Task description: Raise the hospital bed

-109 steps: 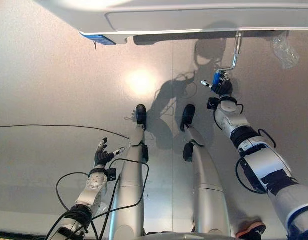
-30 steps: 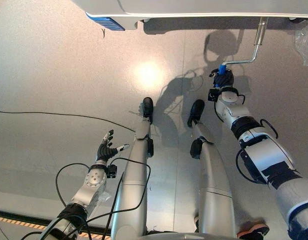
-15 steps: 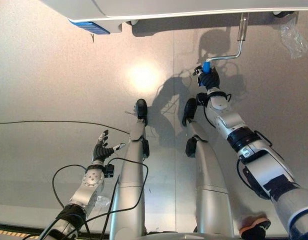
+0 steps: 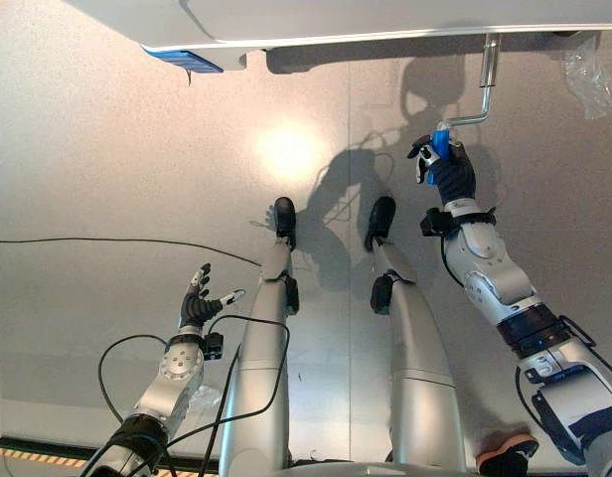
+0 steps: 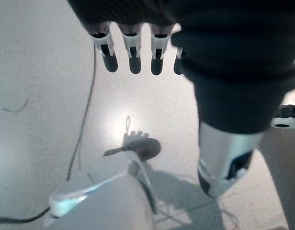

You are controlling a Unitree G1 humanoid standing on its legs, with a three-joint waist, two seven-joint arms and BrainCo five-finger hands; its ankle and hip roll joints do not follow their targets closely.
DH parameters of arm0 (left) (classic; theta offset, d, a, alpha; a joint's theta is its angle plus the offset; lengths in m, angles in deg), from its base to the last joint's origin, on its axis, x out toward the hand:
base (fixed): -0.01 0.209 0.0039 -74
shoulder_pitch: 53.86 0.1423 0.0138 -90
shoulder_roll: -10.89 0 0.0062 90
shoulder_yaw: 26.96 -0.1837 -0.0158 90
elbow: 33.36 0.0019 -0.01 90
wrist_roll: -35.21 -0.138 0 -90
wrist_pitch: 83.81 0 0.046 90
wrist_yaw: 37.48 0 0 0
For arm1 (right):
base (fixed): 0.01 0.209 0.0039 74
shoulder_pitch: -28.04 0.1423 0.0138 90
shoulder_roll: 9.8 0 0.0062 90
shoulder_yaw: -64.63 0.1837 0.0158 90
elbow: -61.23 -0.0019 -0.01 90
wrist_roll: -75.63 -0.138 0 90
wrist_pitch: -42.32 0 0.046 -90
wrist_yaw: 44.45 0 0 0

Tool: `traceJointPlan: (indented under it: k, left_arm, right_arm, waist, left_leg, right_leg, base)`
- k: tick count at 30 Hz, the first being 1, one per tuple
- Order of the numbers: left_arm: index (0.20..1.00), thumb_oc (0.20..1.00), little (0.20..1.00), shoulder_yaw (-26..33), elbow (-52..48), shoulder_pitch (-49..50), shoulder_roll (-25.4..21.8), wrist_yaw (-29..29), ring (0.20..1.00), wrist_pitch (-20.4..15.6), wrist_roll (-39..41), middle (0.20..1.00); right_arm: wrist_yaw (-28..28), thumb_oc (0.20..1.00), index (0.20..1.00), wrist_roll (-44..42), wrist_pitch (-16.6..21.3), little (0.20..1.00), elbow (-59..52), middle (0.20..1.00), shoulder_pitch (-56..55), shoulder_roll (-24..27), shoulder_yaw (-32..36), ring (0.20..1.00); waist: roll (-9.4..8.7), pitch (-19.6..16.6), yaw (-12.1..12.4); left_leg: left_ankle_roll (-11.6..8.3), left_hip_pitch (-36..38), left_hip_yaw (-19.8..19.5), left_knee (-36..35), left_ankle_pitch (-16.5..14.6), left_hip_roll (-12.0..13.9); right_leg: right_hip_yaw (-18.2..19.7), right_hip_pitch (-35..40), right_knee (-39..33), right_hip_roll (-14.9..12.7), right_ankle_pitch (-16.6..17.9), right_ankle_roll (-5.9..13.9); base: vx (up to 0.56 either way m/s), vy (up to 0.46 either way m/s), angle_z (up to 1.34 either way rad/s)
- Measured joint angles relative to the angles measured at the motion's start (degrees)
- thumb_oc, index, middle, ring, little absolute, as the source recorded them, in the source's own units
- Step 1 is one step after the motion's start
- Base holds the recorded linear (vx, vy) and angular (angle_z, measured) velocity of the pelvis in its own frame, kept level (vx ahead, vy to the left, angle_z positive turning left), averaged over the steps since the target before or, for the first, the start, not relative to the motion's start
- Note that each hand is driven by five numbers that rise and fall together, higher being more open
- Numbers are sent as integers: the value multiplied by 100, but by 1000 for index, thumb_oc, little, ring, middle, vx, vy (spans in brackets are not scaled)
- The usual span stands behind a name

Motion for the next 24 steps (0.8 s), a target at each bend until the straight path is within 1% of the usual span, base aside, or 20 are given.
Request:
traceJointPlan:
  k: [4,8,11,12,13,14,15,16,24]
  left_arm:
    - [1000,1000,1000,26,1,20,17,0,1000,-9,1,1000]
    - [1000,1000,1000,35,1,21,39,0,1000,-24,3,1000]
    - [1000,1000,1000,68,4,21,32,4,1000,-29,10,1000]
    - [1000,1000,1000,70,6,20,31,5,1000,-31,10,1000]
    - [1000,1000,1000,79,-62,56,32,24,1000,-30,14,1000]
    - [1000,1000,1000,73,-62,80,32,27,1000,-46,10,1000]
    - [1000,1000,1000,90,-102,122,30,42,1000,-78,13,1000]
    - [1000,1000,1000,99,-78,120,38,52,1000,-86,14,1000]
    - [1000,1000,1000,204,-86,123,31,103,1000,-90,16,1000]
  right_arm:
    - [-39,200,200,57,75,200,-112,200,-132,-126,39,200]
    - [-66,200,200,129,119,200,-164,200,-253,-324,265,200]
    - [-173,200,200,214,124,200,-140,200,-263,-436,339,200]
    - [-213,200,200,238,125,200,-136,200,-267,-436,345,200]
    - [-272,200,200,343,136,200,-103,200,-261,-449,351,200]
    - [-298,200,200,373,137,200,-100,200,-271,-469,356,200]
    - [-354,200,200,475,139,200,-98,200,-275,-476,368,200]
    - [-403,200,200,585,159,200,-98,200,-324,-474,420,200]
    - [-560,200,200,800,415,200,9,200,-436,-397,513,200]
  waist:
    - [-5,3,-26]
    - [-16,6,-42]
    - [-78,13,-48]
    - [-97,17,-50]
    - [-143,18,-88]
    - [-159,9,-112]
    - [-210,10,-169]
    - [-255,11,-182]
    - [-292,14,-184]
  left_leg:
    - [2,44,15,-96,0,8]
    - [17,49,21,-107,-11,-8]
    - [18,56,28,-104,-10,-12]
    - [23,55,29,-103,-5,-13]
    - [41,56,42,-92,-19,-18]
    - [44,60,46,-90,-14,-24]
    - [67,72,44,-88,-33,-44]
    - [73,69,72,-85,-21,-59]
    - [198,37,171,-95,-58,-167]
  right_leg:
    - [7,20,-66,0,-9,14]
    - [15,23,-77,-16,-18,27]
    - [27,25,-73,-20,-17,30]
    - [27,18,-72,-22,-10,32]
    - [45,33,-65,-23,-44,77]
    - [43,33,-53,-37,-26,60]
    - [56,50,-65,-48,-57,103]
    - [79,37,-74,-62,-8,87]
    - [167,26,-182,-140,50,207]
  base:
    - [-1,-17,0]
    - [1,-17,1]
    - [-17,-4,0]
    - [-51,-20,1]
    - [59,-17,3]
    - [-49,-25,3]
    - [0,0,0]
    - [-50,-19,-1]
    - [13,-5,0]
